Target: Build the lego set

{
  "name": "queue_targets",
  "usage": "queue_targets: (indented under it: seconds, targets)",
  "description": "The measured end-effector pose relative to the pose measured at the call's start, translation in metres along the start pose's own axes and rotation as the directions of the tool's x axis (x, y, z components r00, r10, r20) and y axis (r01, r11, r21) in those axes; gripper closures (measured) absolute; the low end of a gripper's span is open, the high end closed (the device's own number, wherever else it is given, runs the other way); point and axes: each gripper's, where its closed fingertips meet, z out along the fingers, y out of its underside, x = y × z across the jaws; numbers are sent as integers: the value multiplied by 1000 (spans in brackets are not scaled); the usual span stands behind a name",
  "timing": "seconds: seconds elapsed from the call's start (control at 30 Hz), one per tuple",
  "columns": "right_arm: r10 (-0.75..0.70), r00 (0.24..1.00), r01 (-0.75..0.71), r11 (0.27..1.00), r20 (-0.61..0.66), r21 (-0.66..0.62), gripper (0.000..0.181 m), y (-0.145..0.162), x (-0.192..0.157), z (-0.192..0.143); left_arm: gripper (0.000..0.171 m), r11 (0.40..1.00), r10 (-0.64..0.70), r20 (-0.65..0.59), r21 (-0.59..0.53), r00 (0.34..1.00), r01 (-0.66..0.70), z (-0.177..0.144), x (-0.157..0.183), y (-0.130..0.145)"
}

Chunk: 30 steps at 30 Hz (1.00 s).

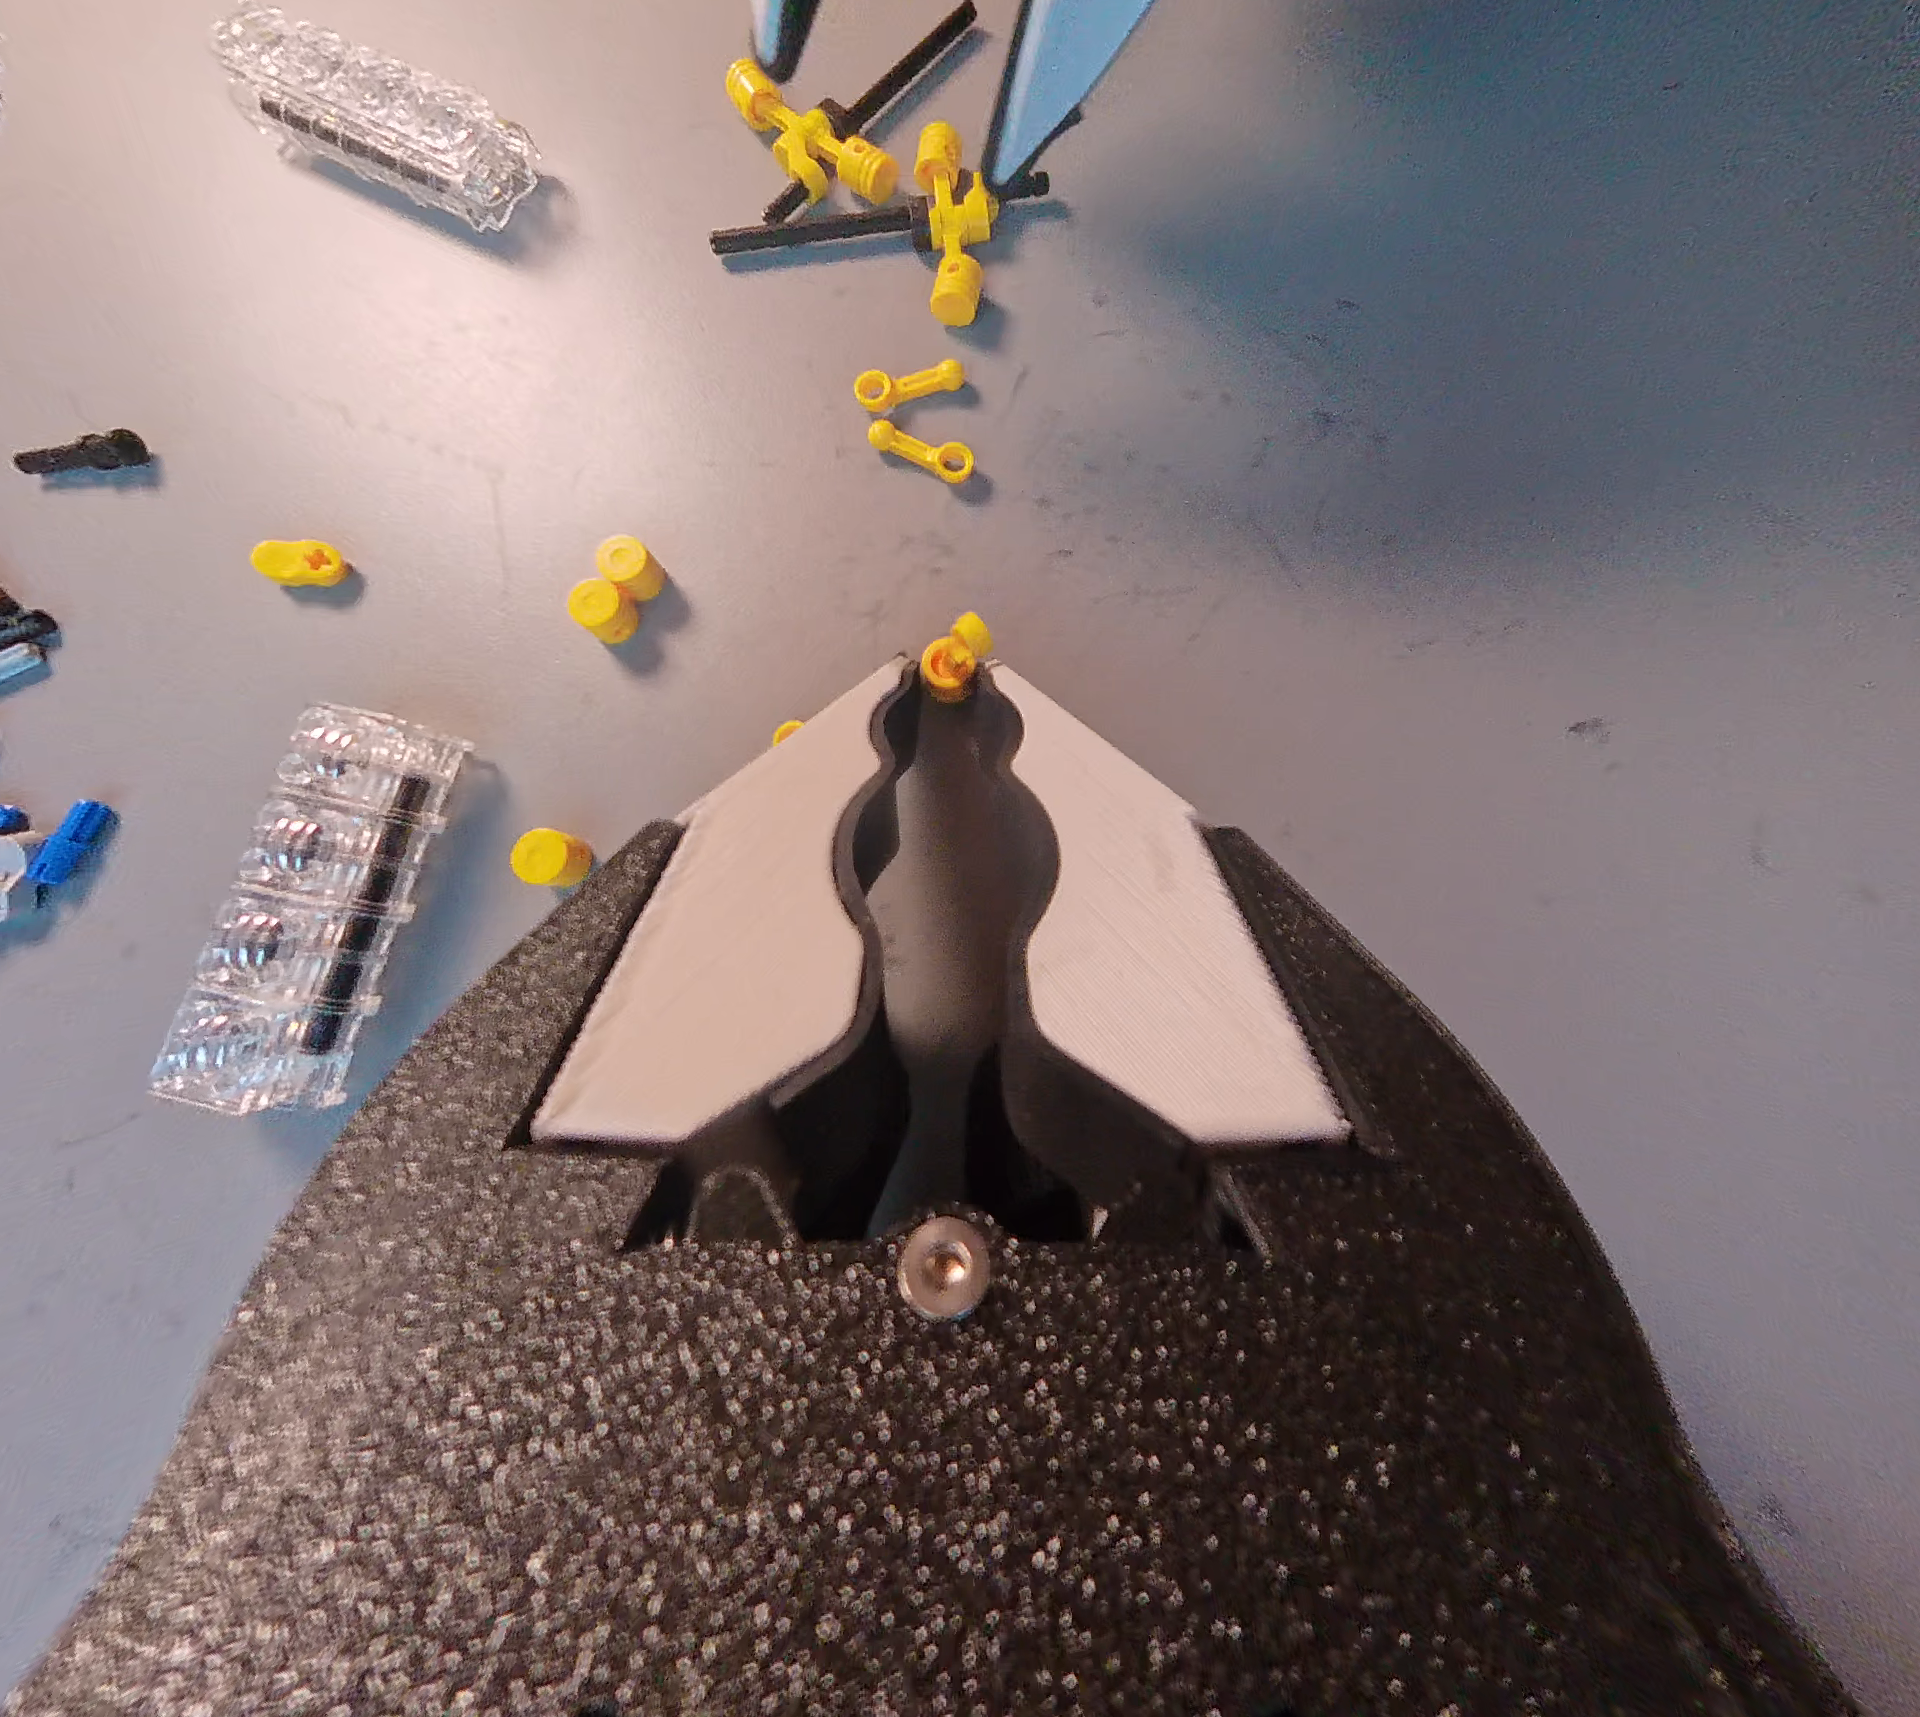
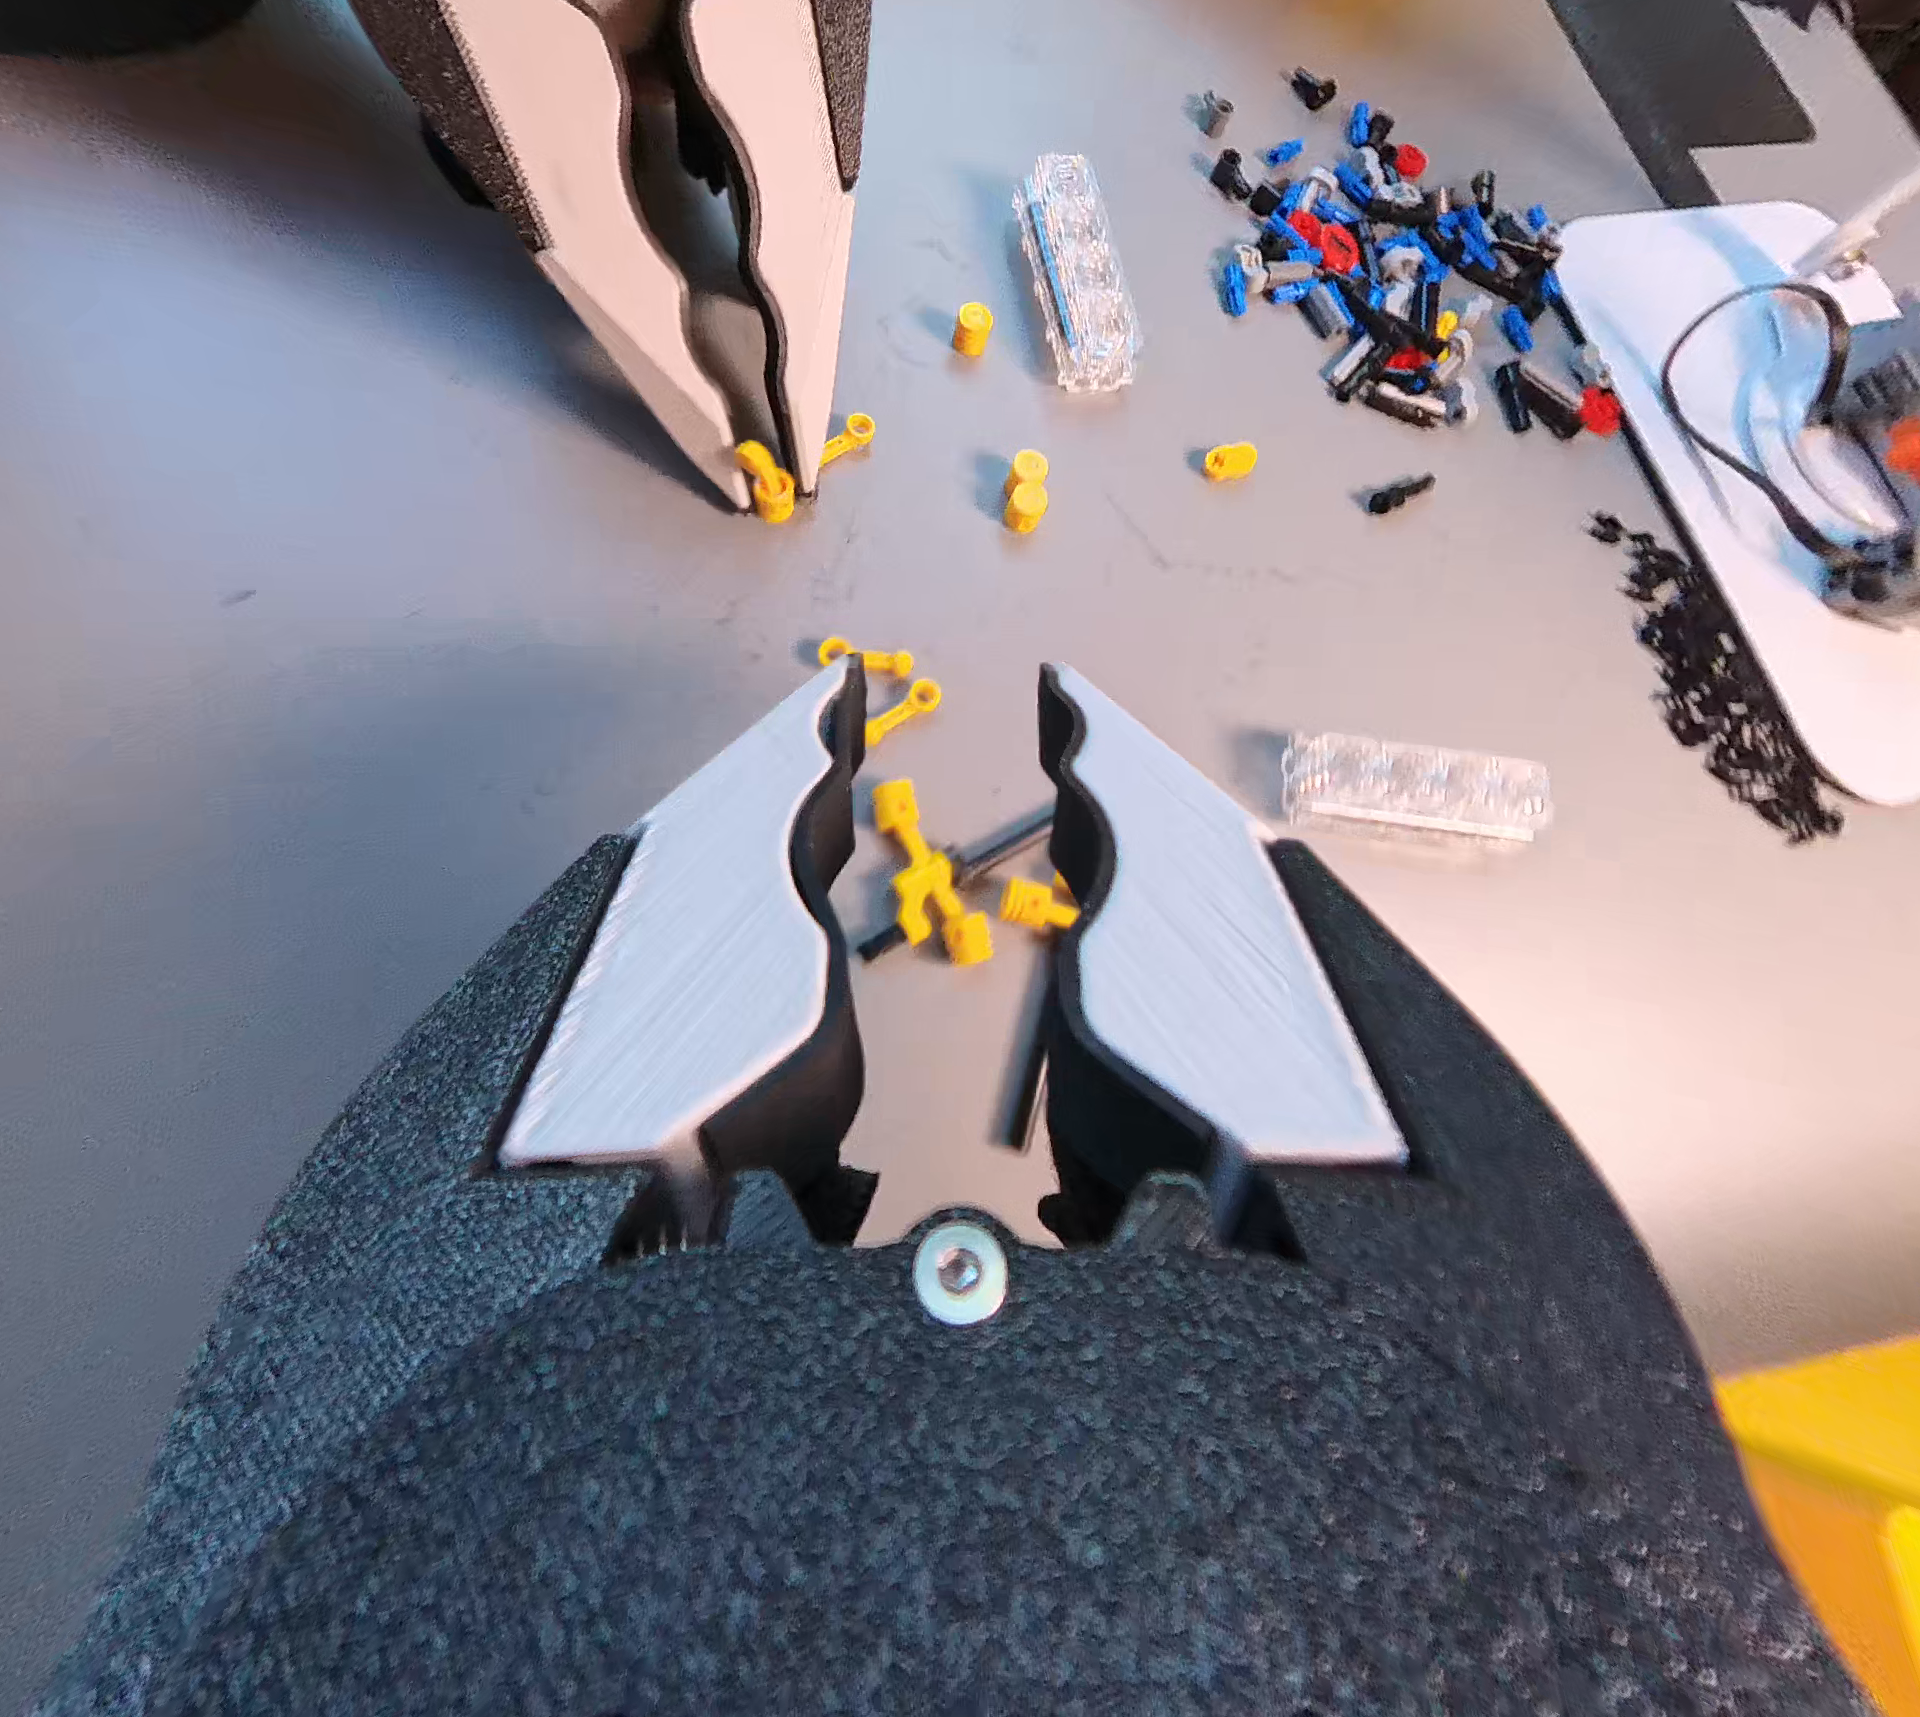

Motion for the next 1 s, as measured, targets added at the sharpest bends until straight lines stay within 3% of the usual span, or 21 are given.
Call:
queue_targets:
  seconds: [0.1,0.23,0.33,0.5,0.8,1.0]
  targets:
    - [-25,994,32,997,104,-64,148,1,1,17,152,1000,-15,-26,10,1000,16,-5,-1,2]
    - [-63,975,98,982,213,-159,149,18,-3,26,151,992,-58,-75,105,995,66,-23,-3,-5]
    - [-26,963,77,980,268,-182,150,25,-10,27,152,978,-106,-39,176,994,112,-36,-20,-8]
    - [-12,962,73,974,272,-214,152,27,-11,36,155,973,-156,37,178,987,147,-37,-41,-1]
    - [-21,967,84,967,256,-242,175,27,-14,38,157,982,-148,92,131,985,136,-34,-45,6]
    - [-35,987,53,992,154,-110,174,7,-2,22,157,977,-193,236,139,952,163,-45,-70,9]
